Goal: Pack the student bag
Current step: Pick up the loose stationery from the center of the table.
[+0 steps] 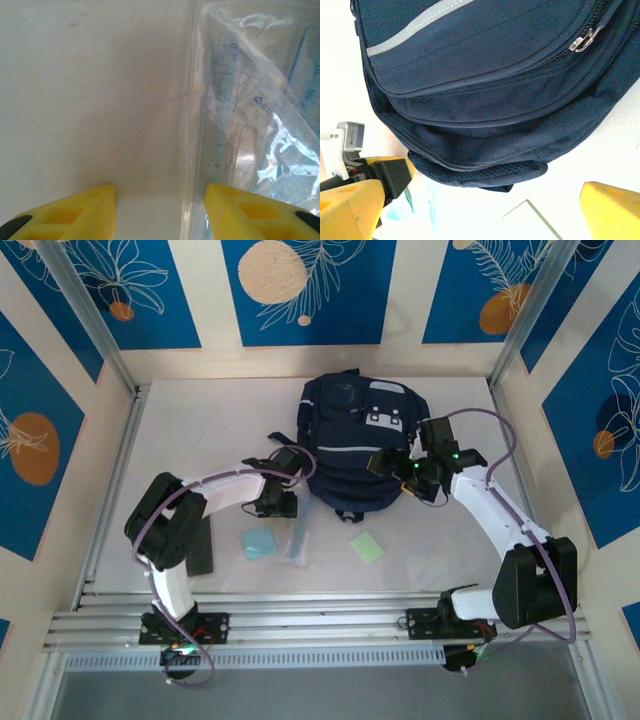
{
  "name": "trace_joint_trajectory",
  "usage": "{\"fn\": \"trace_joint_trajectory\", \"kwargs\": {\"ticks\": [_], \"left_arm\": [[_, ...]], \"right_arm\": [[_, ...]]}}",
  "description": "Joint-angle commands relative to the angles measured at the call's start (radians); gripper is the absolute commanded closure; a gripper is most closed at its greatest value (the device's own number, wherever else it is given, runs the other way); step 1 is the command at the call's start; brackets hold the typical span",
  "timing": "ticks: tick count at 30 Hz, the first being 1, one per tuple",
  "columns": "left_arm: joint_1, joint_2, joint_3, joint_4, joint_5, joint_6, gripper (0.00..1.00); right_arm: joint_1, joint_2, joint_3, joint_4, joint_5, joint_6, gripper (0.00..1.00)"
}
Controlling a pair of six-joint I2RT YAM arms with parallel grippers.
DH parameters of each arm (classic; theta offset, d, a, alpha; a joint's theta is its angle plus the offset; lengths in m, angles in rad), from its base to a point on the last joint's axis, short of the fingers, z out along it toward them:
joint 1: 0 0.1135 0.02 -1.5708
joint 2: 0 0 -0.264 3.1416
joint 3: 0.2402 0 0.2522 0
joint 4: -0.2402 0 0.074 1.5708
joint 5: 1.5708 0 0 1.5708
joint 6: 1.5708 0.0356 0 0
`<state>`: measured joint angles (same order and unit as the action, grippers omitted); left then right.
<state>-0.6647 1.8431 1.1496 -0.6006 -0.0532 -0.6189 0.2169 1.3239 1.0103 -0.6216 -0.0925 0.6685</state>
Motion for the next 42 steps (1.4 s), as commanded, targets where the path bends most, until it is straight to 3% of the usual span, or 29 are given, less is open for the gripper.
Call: {"fn": "trace_joint_trajectory", "kwargs": {"ticks": [1, 3, 10, 11, 19, 26, 33, 42], "left_arm": [[-0.093, 0.121, -0.001, 0.092, 0.207, 0.010, 0.50], [-0.096, 0.163, 0.018, 0.073, 0.211, 0.004, 0.55], [-0.088, 0.229, 0.031, 0.064, 0.205, 0.018, 0.98], [-0.084, 0.223, 0.029, 0.061, 0.195, 0.013, 1.00], [-0.002, 0.081, 0.016, 0.018, 0.183, 0.008, 1.00], [0.076, -0.079, 0.127, -0.088, 0.164, 0.036, 1.00], [0.126, -0.173, 0.218, -0.145, 0.166, 0.074, 1.00], [0.136, -0.202, 0.214, -0.078, 0.199, 0.025, 1.00]], "right_arm": [[-0.003, -0.031, -0.026, -0.012, 0.019, 0.013, 0.00], [-0.007, -0.041, -0.038, -0.005, 0.019, 0.017, 0.00], [-0.022, -0.093, -0.069, 0.002, 0.026, 0.026, 0.00], [-0.025, -0.100, -0.073, 0.004, 0.025, 0.026, 0.00], [0.007, -0.113, -0.084, 0.077, -0.107, -0.003, 0.02], [0.079, -0.094, -0.085, 0.139, -0.194, -0.034, 0.02], [0.132, -0.071, -0.084, 0.173, -0.220, -0.050, 0.02], [0.251, 0.016, -0.081, 0.272, -0.219, -0.011, 0.06]]}}
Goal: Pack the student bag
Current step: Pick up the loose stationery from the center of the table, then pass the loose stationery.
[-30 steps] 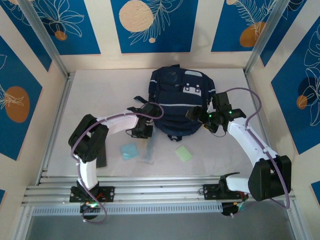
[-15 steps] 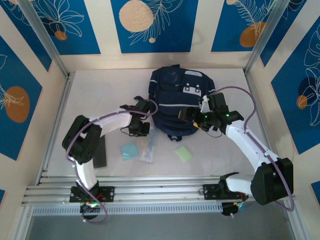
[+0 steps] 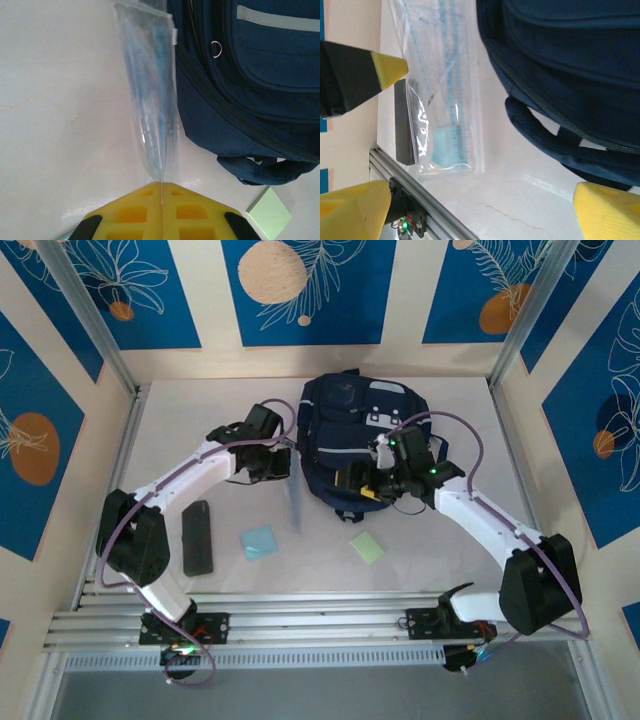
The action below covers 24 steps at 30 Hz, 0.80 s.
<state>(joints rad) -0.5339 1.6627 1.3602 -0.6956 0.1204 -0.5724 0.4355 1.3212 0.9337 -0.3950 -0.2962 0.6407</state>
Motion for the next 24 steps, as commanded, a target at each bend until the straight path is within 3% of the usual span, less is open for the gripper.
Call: {"fn": "trace_joint_trajectory", "kwargs": {"ticks": [1, 5, 11, 20, 24], "left_arm": [[0.005, -0.019, 0.004, 0.030, 0.027, -0.030, 1.00], [0.005, -0.001, -0.007, 0.108, 0.088, -0.077, 1.00], [0.005, -0.023, 0.022, 0.162, 0.172, -0.109, 1.00], [0.006, -0.008, 0.102, 0.355, 0.396, -0.207, 1.00], [0.003, 0.013, 0.151, 0.393, 0.431, -0.233, 1.00]], "right_arm": [[0.054, 0.032, 0.006, 0.050, -0.001, 0.015, 0.06], [0.119, 0.094, 0.036, 0.065, 0.046, -0.004, 0.06], [0.118, 0.134, 0.020, 0.167, -0.010, -0.022, 0.01], [-0.037, 0.085, 0.034, 0.272, -0.262, -0.050, 0.01], [-0.098, 0.078, 0.014, 0.309, -0.297, -0.049, 0.01]]}}
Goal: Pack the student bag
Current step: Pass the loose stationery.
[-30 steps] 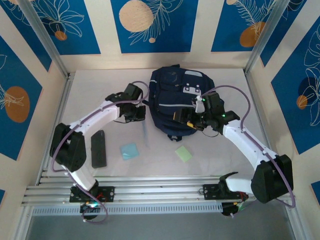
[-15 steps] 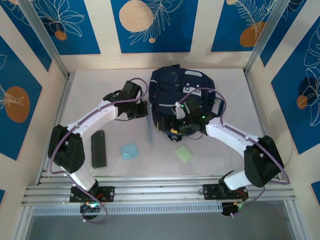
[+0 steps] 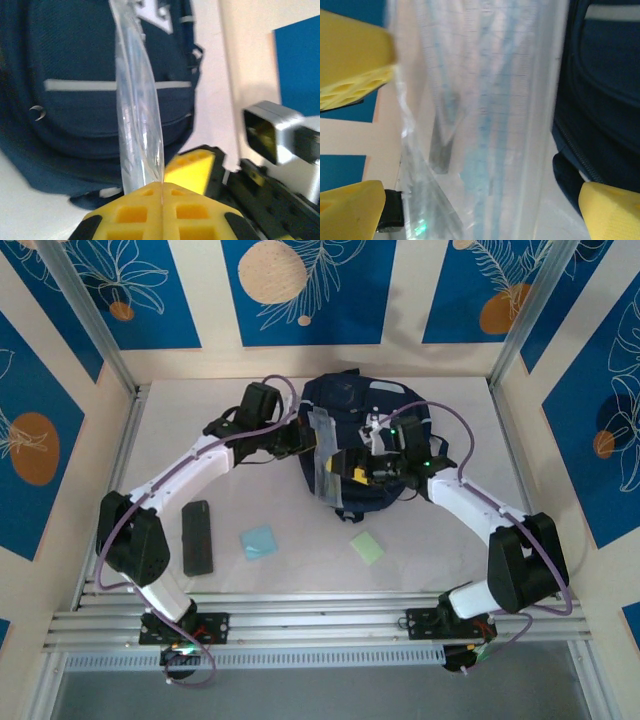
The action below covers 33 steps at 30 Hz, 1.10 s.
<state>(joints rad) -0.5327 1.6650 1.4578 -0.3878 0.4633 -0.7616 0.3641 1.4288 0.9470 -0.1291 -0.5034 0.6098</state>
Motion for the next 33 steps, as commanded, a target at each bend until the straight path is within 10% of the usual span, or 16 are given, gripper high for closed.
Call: {"fn": "trace_joint_trajectory", "kwargs": {"ticks": [1, 14, 33], "left_arm": [[0.003, 0.015, 0.058, 0.098, 0.098, -0.052, 1.00], [-0.009, 0.059, 0.045, 0.199, 0.125, -0.122, 1.00], [-0.012, 0.124, 0.040, 0.130, 0.084, -0.060, 1.00]], "right_arm": [[-0.039, -0.029, -0.011, 0.065, -0.098, -0.011, 0.01], [-0.079, 0.012, -0.093, 0.398, -0.304, 0.193, 0.03], [-0.153, -0.074, -0.200, 0.449, -0.307, 0.304, 0.59]]}}
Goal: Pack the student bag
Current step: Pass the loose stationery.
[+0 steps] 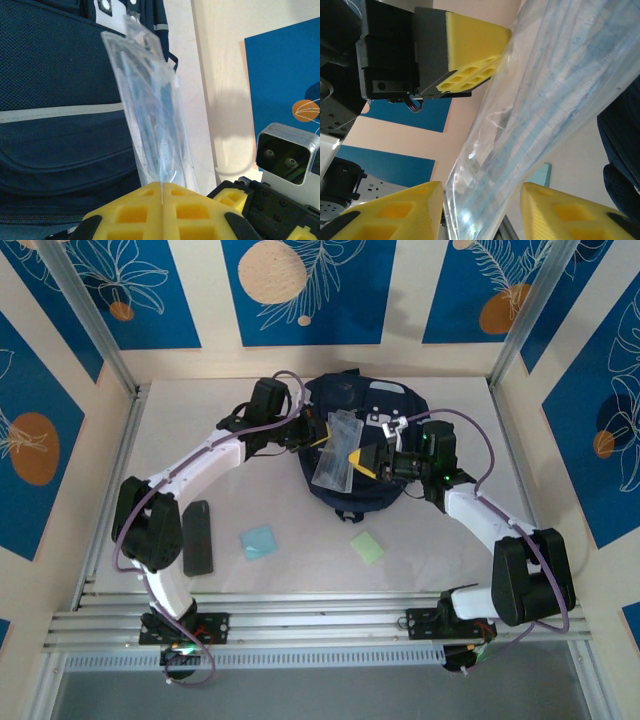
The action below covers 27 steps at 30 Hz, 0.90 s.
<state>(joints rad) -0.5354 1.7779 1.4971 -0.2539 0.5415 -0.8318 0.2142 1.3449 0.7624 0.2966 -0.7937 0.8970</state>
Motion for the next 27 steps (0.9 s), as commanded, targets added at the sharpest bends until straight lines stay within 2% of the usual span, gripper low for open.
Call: {"fn": "trace_joint_trajectory", "kwargs": {"ticks": [1, 7, 8, 10, 11, 15, 20, 22, 25, 27], "left_arm": [[-0.014, 0.011, 0.000, -0.002, 0.006, 0.008, 1.00], [-0.037, 0.011, -0.014, 0.052, 0.023, -0.033, 1.00], [-0.041, 0.011, -0.020, 0.065, 0.029, -0.046, 1.00], [-0.049, 0.014, -0.023, 0.073, 0.032, -0.055, 1.00], [-0.053, 0.014, -0.023, 0.073, 0.033, -0.055, 1.00], [-0.060, 0.017, -0.031, 0.078, 0.029, -0.056, 1.00], [-0.056, 0.029, -0.035, 0.045, -0.011, -0.011, 1.00], [-0.053, 0.047, -0.010, -0.015, -0.038, 0.042, 0.89], [-0.054, 0.070, 0.033, -0.110, -0.098, 0.128, 0.60], [-0.054, 0.083, 0.060, -0.147, -0.130, 0.181, 0.51]], "right_arm": [[-0.002, 0.019, -0.016, 0.018, -0.010, 0.020, 0.61], [-0.001, 0.070, -0.033, -0.004, 0.069, 0.030, 0.70], [0.000, 0.076, -0.037, -0.001, 0.085, 0.032, 0.75], [-0.001, 0.087, -0.047, 0.009, 0.112, 0.042, 0.94], [-0.002, 0.091, -0.050, 0.014, 0.123, 0.044, 1.00], [-0.016, 0.083, -0.068, 0.031, 0.134, 0.050, 1.00], [-0.067, 0.036, -0.091, -0.028, 0.130, 0.022, 1.00], [-0.098, 0.005, -0.100, -0.064, 0.124, 0.001, 1.00], [-0.154, -0.050, -0.110, -0.115, 0.102, -0.027, 1.00], [-0.193, -0.093, -0.105, -0.161, 0.083, -0.048, 1.00]]}}
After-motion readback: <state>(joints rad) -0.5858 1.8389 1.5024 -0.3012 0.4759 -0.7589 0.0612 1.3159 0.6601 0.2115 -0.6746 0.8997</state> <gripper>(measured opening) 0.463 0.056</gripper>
